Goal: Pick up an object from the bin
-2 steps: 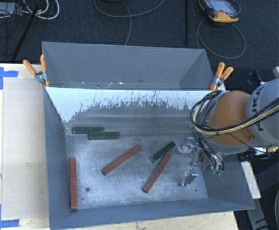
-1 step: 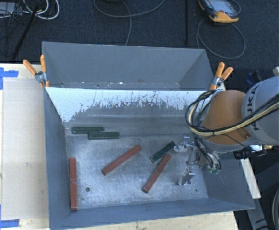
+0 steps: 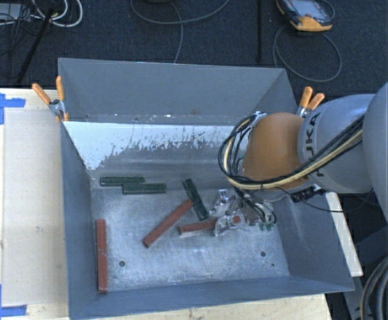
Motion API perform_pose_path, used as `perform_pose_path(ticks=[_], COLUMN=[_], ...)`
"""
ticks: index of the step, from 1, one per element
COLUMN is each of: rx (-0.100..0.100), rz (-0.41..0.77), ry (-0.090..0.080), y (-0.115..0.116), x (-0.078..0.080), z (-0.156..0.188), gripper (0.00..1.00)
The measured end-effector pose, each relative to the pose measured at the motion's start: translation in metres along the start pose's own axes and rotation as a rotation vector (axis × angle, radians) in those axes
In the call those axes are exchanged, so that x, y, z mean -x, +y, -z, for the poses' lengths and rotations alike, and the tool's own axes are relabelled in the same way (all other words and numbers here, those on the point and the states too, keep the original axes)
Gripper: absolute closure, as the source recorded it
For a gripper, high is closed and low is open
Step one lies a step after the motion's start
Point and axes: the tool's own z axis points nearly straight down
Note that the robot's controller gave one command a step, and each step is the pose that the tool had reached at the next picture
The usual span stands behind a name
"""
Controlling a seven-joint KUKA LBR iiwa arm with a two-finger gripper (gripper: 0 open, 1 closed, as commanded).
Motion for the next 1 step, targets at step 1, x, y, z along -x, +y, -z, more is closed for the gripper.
perform_pose_path(ticks=[1], rx=[0.000], rz=[0.000], ry=[0.000], y=[0.0000], x=[0.0000], z=[0.0000], gripper=[1.00])
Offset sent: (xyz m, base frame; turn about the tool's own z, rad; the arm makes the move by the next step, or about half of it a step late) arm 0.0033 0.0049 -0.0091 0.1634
